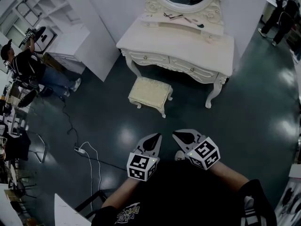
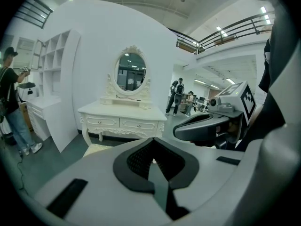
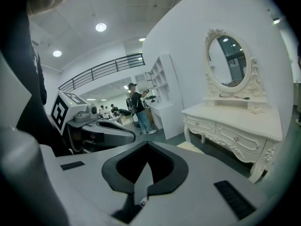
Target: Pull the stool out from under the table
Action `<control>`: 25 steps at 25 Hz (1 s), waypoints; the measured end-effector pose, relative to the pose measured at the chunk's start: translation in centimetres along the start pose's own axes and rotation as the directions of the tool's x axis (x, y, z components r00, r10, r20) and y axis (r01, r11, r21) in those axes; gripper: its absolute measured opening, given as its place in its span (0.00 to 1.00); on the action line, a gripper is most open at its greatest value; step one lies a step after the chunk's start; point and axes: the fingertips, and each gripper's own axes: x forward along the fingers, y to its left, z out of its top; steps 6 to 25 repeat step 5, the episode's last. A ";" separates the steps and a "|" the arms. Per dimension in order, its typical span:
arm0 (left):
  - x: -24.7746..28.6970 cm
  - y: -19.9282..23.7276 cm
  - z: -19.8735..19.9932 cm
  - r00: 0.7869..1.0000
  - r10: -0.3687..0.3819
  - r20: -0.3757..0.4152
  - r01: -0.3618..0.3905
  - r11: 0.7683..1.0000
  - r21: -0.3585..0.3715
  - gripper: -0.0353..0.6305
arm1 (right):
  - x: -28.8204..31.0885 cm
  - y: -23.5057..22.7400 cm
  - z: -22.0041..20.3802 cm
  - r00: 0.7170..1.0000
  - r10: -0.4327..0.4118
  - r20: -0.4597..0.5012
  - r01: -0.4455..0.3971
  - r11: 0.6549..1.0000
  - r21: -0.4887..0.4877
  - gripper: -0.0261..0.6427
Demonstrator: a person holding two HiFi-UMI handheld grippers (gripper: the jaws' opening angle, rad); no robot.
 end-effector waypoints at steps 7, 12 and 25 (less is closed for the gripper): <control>0.1 0.1 0.2 1.000 -0.004 0.001 0.004 1.000 0.004 0.06 | 0.1 -0.2 0.1 1.000 0.000 -0.004 0.000 1.000 -0.002 0.08; 0.1 0.1 0.2 1.000 -0.004 0.001 0.004 1.000 0.004 0.06 | 0.1 -0.2 0.1 1.000 0.000 -0.004 0.000 1.000 -0.002 0.08; 0.1 0.1 0.2 1.000 -0.004 0.001 0.004 1.000 0.004 0.06 | 0.1 -0.2 0.1 1.000 0.000 -0.004 0.000 1.000 -0.002 0.08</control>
